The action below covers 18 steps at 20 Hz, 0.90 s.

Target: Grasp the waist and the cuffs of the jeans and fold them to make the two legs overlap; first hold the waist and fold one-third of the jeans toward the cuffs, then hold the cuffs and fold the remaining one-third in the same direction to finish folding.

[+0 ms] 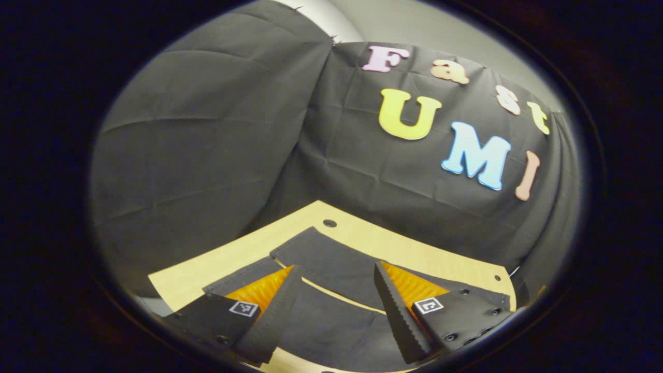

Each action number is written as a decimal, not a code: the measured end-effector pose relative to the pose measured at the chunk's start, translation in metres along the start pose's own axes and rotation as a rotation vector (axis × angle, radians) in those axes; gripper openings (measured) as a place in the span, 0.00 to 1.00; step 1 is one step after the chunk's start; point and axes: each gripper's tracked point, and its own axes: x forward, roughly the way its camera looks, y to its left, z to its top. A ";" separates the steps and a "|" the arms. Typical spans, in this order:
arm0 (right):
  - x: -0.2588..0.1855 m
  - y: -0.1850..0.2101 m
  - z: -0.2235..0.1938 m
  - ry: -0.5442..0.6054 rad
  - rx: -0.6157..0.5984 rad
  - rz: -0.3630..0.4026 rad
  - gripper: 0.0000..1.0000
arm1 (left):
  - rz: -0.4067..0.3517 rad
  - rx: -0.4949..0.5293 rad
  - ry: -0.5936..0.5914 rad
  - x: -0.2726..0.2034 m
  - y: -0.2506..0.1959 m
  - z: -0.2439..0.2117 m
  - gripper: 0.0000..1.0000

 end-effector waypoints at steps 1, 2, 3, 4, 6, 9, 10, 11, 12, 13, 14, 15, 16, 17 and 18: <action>0.001 -0.003 -0.004 0.018 0.017 -0.006 0.94 | 0.016 -0.022 0.009 0.000 0.009 -0.003 0.94; 0.002 -0.006 -0.008 0.033 0.034 -0.011 0.94 | 0.033 -0.040 0.015 0.000 0.017 -0.006 0.94; 0.003 -0.009 -0.012 0.048 0.048 -0.018 0.95 | 0.047 -0.056 0.018 0.001 0.026 -0.007 0.94; 0.003 -0.013 -0.018 0.067 0.062 -0.024 0.95 | 0.061 -0.075 0.024 0.001 0.032 -0.008 0.94; 0.005 -0.015 -0.030 0.116 0.101 -0.029 0.95 | 0.081 -0.119 0.041 0.003 0.044 -0.010 0.94; 0.006 -0.019 -0.054 0.215 0.189 -0.039 0.95 | 0.130 -0.195 0.082 0.010 0.069 -0.022 0.94; 0.005 -0.021 -0.064 0.254 0.228 -0.044 0.95 | 0.148 -0.219 0.099 0.012 0.078 -0.028 0.94; 0.006 -0.023 -0.075 0.302 0.270 -0.051 0.95 | 0.172 -0.243 0.121 0.016 0.088 -0.036 0.89; 0.005 -0.025 -0.087 0.354 0.320 -0.059 0.95 | 0.199 -0.270 0.145 0.018 0.101 -0.043 0.89; 0.005 -0.025 -0.099 0.416 0.379 -0.064 0.95 | 0.220 -0.300 0.166 0.020 0.112 -0.050 0.94; 0.004 -0.025 -0.116 0.489 0.440 -0.072 0.96 | 0.245 -0.332 0.188 0.024 0.126 -0.056 0.94; 0.004 -0.026 -0.130 0.549 0.489 -0.089 0.96 | 0.272 -0.362 0.209 0.026 0.139 -0.063 0.94; 0.002 -0.028 -0.142 0.599 0.530 -0.102 0.96 | 0.300 -0.390 0.235 0.029 0.153 -0.070 0.94; 0.003 -0.028 -0.153 0.640 0.561 -0.110 0.96 | 0.323 -0.420 0.258 0.032 0.164 -0.077 0.94; 0.004 -0.028 -0.165 0.677 0.586 -0.118 0.96 | 0.352 -0.447 0.290 0.036 0.175 -0.087 0.94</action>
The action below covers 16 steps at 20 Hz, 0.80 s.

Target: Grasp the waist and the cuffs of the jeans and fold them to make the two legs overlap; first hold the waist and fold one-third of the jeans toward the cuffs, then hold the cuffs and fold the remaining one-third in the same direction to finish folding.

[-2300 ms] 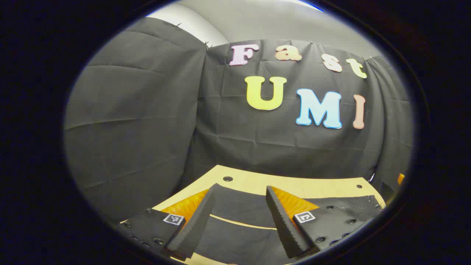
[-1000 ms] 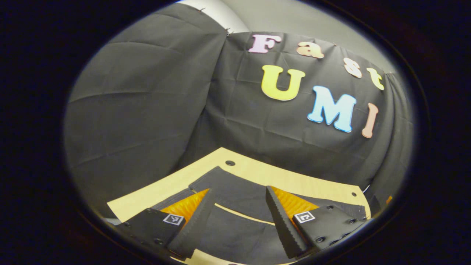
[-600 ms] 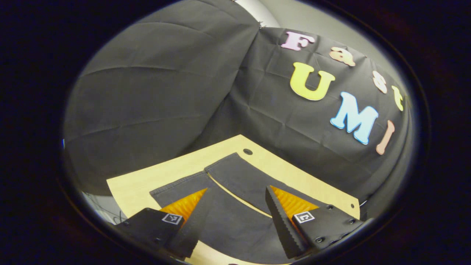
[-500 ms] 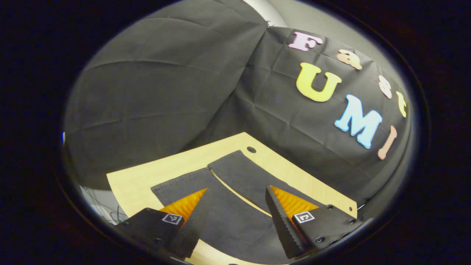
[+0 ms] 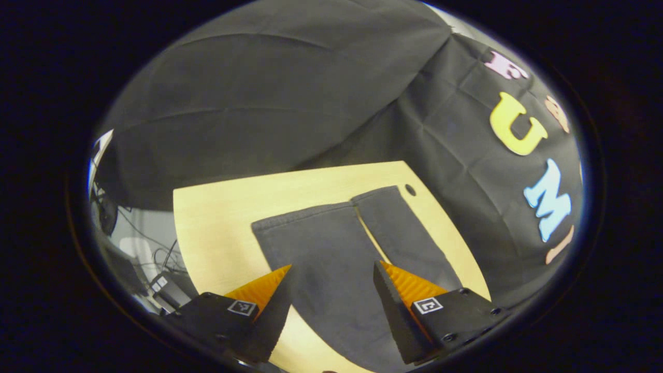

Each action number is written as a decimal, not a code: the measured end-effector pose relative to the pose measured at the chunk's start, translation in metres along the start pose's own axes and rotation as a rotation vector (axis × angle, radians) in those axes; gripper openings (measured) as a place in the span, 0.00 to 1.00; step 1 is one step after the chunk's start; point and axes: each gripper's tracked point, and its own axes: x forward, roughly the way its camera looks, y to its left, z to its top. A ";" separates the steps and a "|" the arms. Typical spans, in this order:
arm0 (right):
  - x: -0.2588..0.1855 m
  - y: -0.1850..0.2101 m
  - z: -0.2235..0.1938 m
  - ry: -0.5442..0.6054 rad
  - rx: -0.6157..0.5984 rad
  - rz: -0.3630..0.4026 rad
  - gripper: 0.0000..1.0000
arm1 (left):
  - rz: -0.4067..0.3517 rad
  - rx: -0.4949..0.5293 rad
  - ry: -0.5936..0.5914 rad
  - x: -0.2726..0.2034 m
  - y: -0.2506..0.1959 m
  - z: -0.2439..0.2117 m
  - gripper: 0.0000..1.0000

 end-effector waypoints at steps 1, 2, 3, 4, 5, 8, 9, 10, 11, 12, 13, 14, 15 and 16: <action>0.004 -0.003 -0.004 0.031 0.026 -0.003 0.96 | 0.016 -0.025 0.031 0.010 0.009 -0.002 0.94; 0.007 -0.006 -0.008 0.057 0.048 -0.002 0.96 | 0.035 -0.051 0.062 0.018 0.022 -0.005 0.94; 0.012 -0.008 -0.012 0.082 0.074 -0.007 0.96 | 0.047 -0.072 0.089 0.026 0.032 -0.007 0.99; 0.015 -0.010 -0.013 0.103 0.100 -0.006 0.96 | 0.058 -0.097 0.111 0.032 0.041 -0.007 0.97; 0.015 -0.013 -0.014 0.125 0.132 -0.017 0.96 | 0.069 -0.120 0.133 0.039 0.048 -0.009 0.97; 0.019 -0.021 -0.010 0.136 0.200 -0.052 0.96 | 0.074 -0.179 0.195 0.052 0.058 -0.020 0.98; 0.022 -0.022 -0.006 0.136 0.217 -0.051 0.96 | 0.074 -0.194 0.208 0.056 0.059 -0.023 0.99; 0.026 -0.023 -0.004 0.135 0.235 -0.048 0.96 | 0.079 -0.205 0.216 0.060 0.062 -0.026 0.98; 0.029 -0.025 -0.001 0.146 0.252 -0.053 0.96 | 0.080 -0.216 0.225 0.063 0.063 -0.024 0.98; 0.030 -0.027 0.000 0.146 0.270 -0.060 0.97 | 0.075 -0.215 0.217 0.067 0.060 -0.024 0.97; 0.032 -0.030 0.002 0.150 0.283 -0.071 0.96 | 0.077 -0.203 0.218 0.069 0.059 -0.024 0.94; 0.036 -0.032 0.001 0.154 0.291 -0.082 0.96 | 0.076 -0.189 0.223 0.072 0.056 -0.026 0.89; 0.036 -0.031 0.001 0.162 0.286 -0.087 0.96 | 0.077 -0.179 0.223 0.074 0.052 -0.026 0.89; 0.040 -0.030 0.001 0.159 0.275 -0.088 0.96 | 0.077 -0.172 0.225 0.076 0.048 -0.025 0.94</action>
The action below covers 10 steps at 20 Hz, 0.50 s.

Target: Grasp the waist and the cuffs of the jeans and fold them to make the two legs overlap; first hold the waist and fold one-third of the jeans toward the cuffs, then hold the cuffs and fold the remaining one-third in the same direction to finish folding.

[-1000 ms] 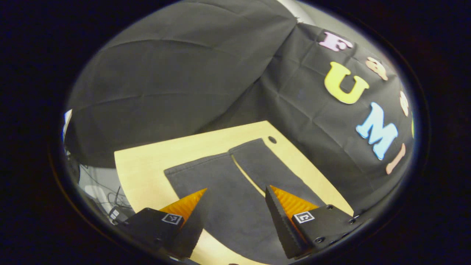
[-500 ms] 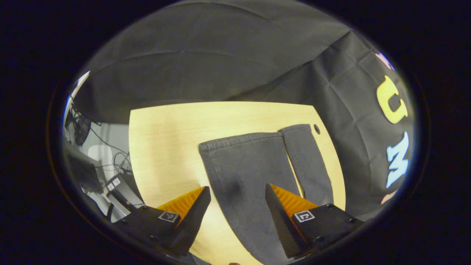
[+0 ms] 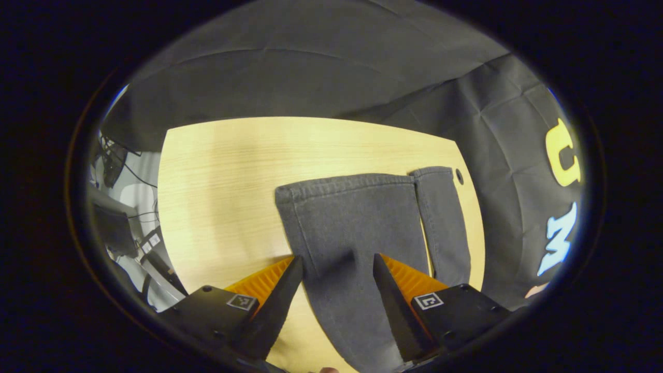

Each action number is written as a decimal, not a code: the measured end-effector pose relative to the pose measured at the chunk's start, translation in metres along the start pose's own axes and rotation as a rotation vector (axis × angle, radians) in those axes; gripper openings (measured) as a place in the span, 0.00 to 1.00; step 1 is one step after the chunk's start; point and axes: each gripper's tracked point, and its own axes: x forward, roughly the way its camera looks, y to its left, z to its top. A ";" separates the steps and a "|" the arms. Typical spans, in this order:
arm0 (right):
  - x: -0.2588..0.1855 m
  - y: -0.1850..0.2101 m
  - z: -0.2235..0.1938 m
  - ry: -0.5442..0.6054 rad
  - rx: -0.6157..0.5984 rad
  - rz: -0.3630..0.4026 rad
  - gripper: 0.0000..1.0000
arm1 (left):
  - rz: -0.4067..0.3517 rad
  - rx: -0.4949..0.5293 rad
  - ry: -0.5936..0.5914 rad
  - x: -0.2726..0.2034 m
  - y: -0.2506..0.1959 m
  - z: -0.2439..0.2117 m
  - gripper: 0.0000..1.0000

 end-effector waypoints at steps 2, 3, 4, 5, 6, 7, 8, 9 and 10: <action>0.005 0.006 0.001 0.000 -0.033 -0.025 0.96 | 0.005 0.014 0.000 0.003 -0.006 -0.001 0.94; 0.004 0.005 0.001 -0.005 -0.059 -0.057 0.97 | 0.009 0.021 0.000 0.005 -0.009 -0.001 0.94; 0.005 0.007 -0.001 -0.005 -0.086 -0.077 0.97 | 0.011 0.030 0.002 0.007 -0.010 -0.002 0.95; 0.005 0.011 0.000 -0.012 -0.110 -0.089 0.97 | 0.008 0.036 0.004 0.008 -0.012 -0.002 0.95; 0.009 0.008 -0.001 -0.010 -0.141 -0.126 0.96 | 0.001 0.037 0.006 0.009 -0.016 -0.003 0.94; 0.008 0.007 -0.001 -0.014 -0.171 -0.160 0.87 | -0.011 0.037 0.010 0.011 -0.019 -0.003 0.95; 0.010 0.006 -0.002 -0.010 -0.198 -0.172 0.88 | -0.030 0.035 0.017 0.013 -0.025 -0.003 0.89; 0.008 0.011 0.002 -0.015 -0.217 -0.165 0.80 | -0.049 0.029 0.017 0.014 -0.029 -0.003 0.93; 0.011 0.013 -0.002 -0.016 -0.218 -0.150 0.77 | -0.063 0.011 0.024 0.016 -0.030 -0.004 0.89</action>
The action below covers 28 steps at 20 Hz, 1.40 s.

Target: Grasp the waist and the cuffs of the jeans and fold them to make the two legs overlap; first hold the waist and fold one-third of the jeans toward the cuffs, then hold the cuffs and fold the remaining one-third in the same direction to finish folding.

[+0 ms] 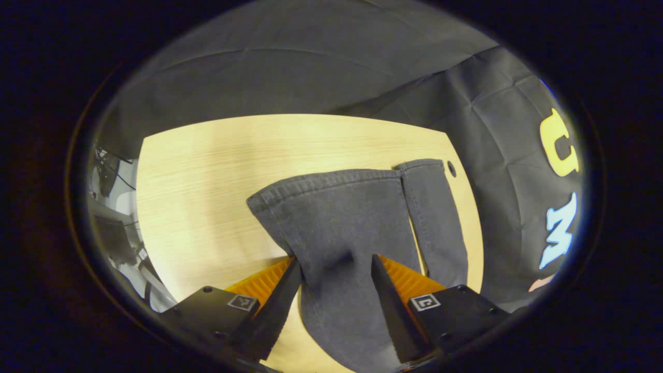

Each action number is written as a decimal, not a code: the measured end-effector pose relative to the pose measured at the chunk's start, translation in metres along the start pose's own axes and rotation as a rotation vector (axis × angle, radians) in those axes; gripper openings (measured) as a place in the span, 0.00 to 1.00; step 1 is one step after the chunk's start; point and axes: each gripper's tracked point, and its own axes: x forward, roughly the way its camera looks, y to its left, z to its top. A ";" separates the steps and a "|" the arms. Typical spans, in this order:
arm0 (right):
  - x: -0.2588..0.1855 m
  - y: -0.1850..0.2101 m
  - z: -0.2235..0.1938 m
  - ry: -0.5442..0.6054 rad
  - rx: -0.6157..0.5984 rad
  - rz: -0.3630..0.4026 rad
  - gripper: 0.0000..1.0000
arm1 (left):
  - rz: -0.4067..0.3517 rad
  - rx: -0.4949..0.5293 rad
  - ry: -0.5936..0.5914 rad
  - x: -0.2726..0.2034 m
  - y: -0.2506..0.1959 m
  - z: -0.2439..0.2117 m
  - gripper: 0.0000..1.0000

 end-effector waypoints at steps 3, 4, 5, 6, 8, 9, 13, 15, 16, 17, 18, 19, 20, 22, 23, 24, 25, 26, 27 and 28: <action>0.002 0.003 -0.002 -0.003 0.011 0.039 0.47 | -0.021 -0.074 0.000 0.001 0.007 0.001 0.59; 0.002 0.004 0.000 -0.006 0.029 0.067 0.43 | -0.030 -0.096 0.002 0.003 0.013 0.001 0.53; 0.001 0.005 -0.001 -0.002 0.048 0.106 0.31 | -0.040 -0.122 -0.001 0.004 0.018 0.001 0.41; 0.001 0.006 -0.003 0.015 0.081 0.153 0.29 | -0.068 -0.154 0.000 0.001 0.018 0.000 0.32; -0.003 0.011 -0.004 0.061 0.175 0.266 0.17 | -0.072 -0.211 0.010 -0.001 0.023 -0.002 0.23; -0.007 0.012 -0.002 0.084 0.226 0.323 0.11 | -0.113 -0.247 0.024 -0.004 0.018 0.000 0.13; -0.042 0.020 0.018 0.157 0.287 0.558 0.04 | -0.211 -0.332 0.041 -0.023 -0.006 0.006 0.13; -0.058 0.026 0.030 0.168 0.237 0.639 0.02 | -0.218 -0.304 0.030 -0.033 -0.018 0.005 0.13; -0.068 0.034 0.035 0.169 0.195 0.674 0.02 | -0.234 -0.307 0.025 -0.038 -0.029 0.005 0.13; -0.075 0.044 0.043 0.168 0.154 0.702 0.02 | -0.245 -0.315 0.022 -0.043 -0.041 0.005 0.13; -0.080 0.056 0.052 0.169 0.123 0.732 0.02 | -0.254 -0.319 0.019 -0.048 -0.051 0.004 0.13; -0.084 0.067 0.058 0.169 0.094 0.763 0.02 | -0.265 -0.316 0.016 -0.053 -0.062 0.004 0.13; -0.091 0.074 0.067 0.167 0.075 0.794 0.02 | -0.270 -0.301 0.007 -0.056 -0.070 0.006 0.15; -0.100 0.093 0.086 0.155 0.055 0.847 0.02 | -0.301 -0.286 -0.005 -0.068 -0.091 0.014 0.13; -0.105 0.105 0.095 0.148 0.057 0.874 0.02 | -0.334 -0.290 -0.005 -0.074 -0.106 0.020 0.13; -0.109 0.116 0.104 0.147 0.057 0.907 0.02 | -0.376 -0.314 0.005 -0.078 -0.123 0.028 0.13; -0.111 0.126 0.115 0.146 0.064 0.931 0.02 | -0.445 -0.371 0.027 -0.083 -0.149 0.040 0.13; -0.114 0.141 0.125 0.149 0.069 0.943 0.02 | -0.482 -0.408 0.045 -0.082 -0.162 0.051 0.17; -0.110 0.152 0.131 0.147 0.074 0.941 0.02 | -0.489 -0.410 0.050 -0.074 -0.175 0.062 0.13; -0.105 0.166 0.137 0.145 0.081 0.933 0.02 | -0.470 -0.379 0.048 -0.057 -0.184 0.066 0.15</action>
